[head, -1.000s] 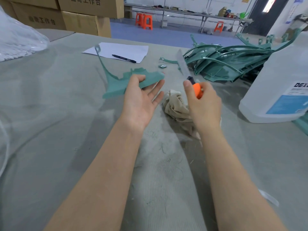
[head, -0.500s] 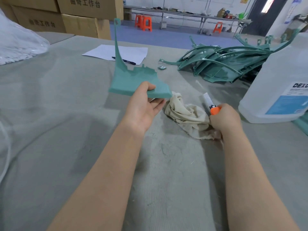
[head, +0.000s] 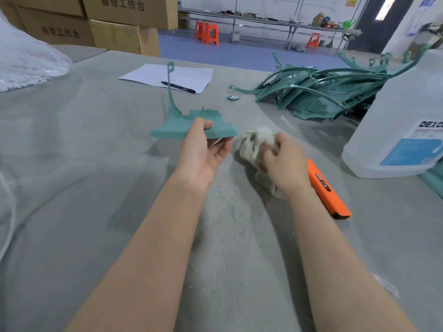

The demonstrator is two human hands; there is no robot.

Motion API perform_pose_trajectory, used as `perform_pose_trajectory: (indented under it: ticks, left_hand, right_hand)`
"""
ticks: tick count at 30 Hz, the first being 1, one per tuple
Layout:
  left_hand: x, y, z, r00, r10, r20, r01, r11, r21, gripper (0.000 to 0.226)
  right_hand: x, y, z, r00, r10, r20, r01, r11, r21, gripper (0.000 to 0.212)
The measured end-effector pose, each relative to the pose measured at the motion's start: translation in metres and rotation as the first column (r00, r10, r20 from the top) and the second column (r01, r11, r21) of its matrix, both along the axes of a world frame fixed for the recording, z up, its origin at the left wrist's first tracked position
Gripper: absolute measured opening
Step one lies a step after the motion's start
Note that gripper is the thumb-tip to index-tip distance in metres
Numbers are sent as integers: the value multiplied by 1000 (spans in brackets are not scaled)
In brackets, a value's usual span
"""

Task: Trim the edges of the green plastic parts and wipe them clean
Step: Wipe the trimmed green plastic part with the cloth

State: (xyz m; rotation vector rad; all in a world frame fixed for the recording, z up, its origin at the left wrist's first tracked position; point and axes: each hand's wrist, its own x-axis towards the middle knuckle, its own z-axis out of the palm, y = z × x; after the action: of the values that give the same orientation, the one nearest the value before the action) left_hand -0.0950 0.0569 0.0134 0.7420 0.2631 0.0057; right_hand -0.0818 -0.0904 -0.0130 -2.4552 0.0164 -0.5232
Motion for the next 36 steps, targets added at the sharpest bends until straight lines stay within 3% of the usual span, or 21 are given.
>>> perform_pose_trajectory:
  ticks: [3,4,6,9,12,14,17,19,22,25,28,33,36]
  left_hand:
    - [-2,-1,0,996,-79,28,78,996,43,32]
    - [-2,-2,0,996,-87,26,86,995,53,36]
    - [-2,-3,0,996,-85,24,84,996,42,33]
    - [-2,-3,-1,996,-83,16,83,996,17,21]
    - [-1,-2,-2,995,-98,31,97,995,33,17]
    - [1,-3,-3,990,-133,50,130,989,69,17]
    - [-1,-5,-2,964,-251,84,245,966,79,17]
    - [-5,-6,0,909,-388,150,391,920,12,28]
    - [-11,-12,0,755,-595,276,623,782,-19,50]
    - [-13,-15,-3,655,-694,299,713,699,60,52]
    - [-12,-16,-3,669,-699,253,699,708,106,53]
    - [-16,-23,-2,660,-713,235,708,696,120,48]
    - [-16,-26,1,724,-634,271,640,764,81,41]
  right_hand:
    - [-7,-7,19,900,-190,392,-14,887,462,3]
    - [-8,-9,23,869,-253,426,-29,832,553,7]
    - [-9,-9,26,892,-265,366,-60,734,676,24]
    - [-14,-9,33,933,-185,308,-116,657,745,51]
    - [-20,-11,47,895,-147,421,-261,594,761,44]
    - [-23,-11,53,884,-119,452,-362,438,823,34]
    - [-28,-8,55,897,-30,442,-436,108,893,14]
    - [-29,-7,56,899,-17,437,-437,15,899,13]
    - [-29,-5,55,911,-94,401,-399,41,916,34]
    - [-25,-8,51,929,-154,336,-320,116,940,30]
    - [-22,-11,46,949,-194,249,-224,141,964,28]
    - [-19,-10,39,968,-204,147,-136,68,988,20]
    - [-18,-10,37,960,-243,138,-90,196,976,23]
